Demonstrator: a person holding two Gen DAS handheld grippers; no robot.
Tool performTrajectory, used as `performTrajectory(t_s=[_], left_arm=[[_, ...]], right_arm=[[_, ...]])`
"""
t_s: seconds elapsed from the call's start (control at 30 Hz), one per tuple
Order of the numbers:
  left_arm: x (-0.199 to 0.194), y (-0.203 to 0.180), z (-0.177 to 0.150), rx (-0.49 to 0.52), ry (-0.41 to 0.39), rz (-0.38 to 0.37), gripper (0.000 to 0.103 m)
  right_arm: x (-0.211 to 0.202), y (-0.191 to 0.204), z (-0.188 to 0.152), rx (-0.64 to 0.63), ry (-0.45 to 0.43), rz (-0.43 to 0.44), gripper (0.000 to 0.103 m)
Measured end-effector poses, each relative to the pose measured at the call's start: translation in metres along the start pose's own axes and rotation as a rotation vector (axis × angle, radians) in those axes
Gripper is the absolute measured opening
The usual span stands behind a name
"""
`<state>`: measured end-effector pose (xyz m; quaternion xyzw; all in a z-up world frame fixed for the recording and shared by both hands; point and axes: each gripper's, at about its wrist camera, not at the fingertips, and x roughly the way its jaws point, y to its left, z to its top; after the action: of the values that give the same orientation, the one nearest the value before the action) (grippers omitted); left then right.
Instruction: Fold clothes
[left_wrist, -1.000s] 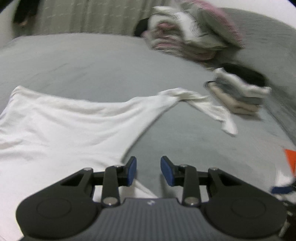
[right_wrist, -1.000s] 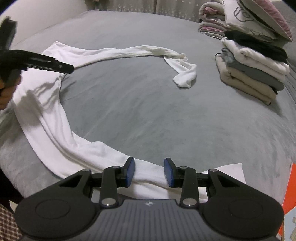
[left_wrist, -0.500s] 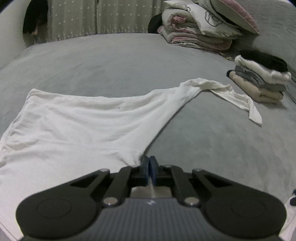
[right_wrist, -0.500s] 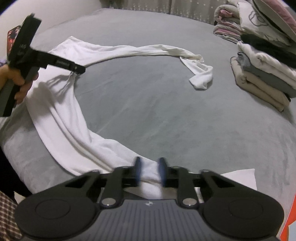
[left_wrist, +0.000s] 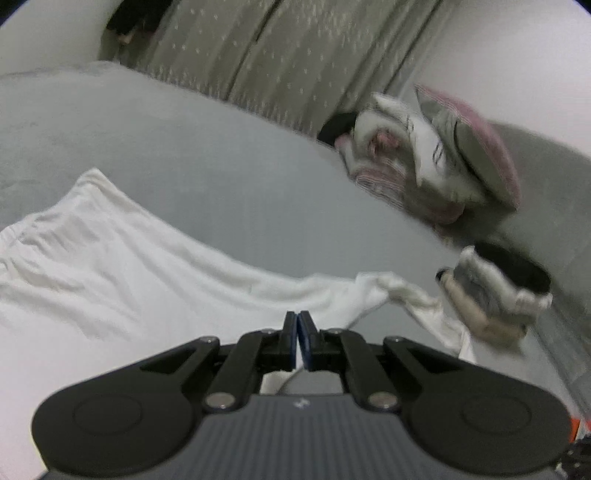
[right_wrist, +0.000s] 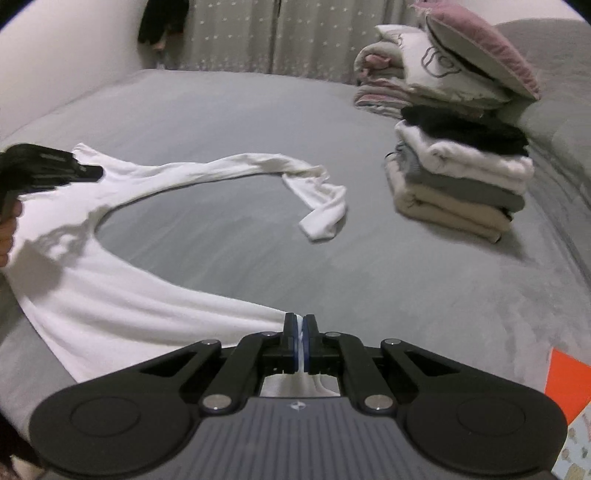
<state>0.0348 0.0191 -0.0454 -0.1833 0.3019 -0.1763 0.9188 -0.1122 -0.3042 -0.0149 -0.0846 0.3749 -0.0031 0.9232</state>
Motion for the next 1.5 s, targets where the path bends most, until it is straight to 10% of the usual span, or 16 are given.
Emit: performTrajectory(t_s=[0.37,0.5,0.77,1.07,1.3,1.5], left_arm=[[0.008,0.019,0.001,-0.102,0.095,0.02,0.005],[0.001,0.025,0.0,-0.096,0.105,0.039,0.009],[-0.016,0.049,0.001,-0.071,0.118,0.096,0.026],[-0.04,0.093,0.027,-0.082,0.124,0.248,0.041],[-0.035,0.121,0.066,-0.081,0.071,0.316,0.042],[-0.022,0.138,0.064,-0.131,0.072,0.219,0.031]], right_arm=[[0.024,0.012,-0.001,0.01,0.114,-0.001,0.009],[0.024,0.019,0.015,0.069,0.088,0.096,0.032],[0.064,0.064,0.045,0.192,0.114,0.348,0.032],[0.113,0.103,0.09,0.21,0.173,0.429,0.032],[0.137,0.133,0.137,0.189,0.159,0.478,0.032],[0.158,0.174,0.175,0.092,0.153,0.506,0.038]])
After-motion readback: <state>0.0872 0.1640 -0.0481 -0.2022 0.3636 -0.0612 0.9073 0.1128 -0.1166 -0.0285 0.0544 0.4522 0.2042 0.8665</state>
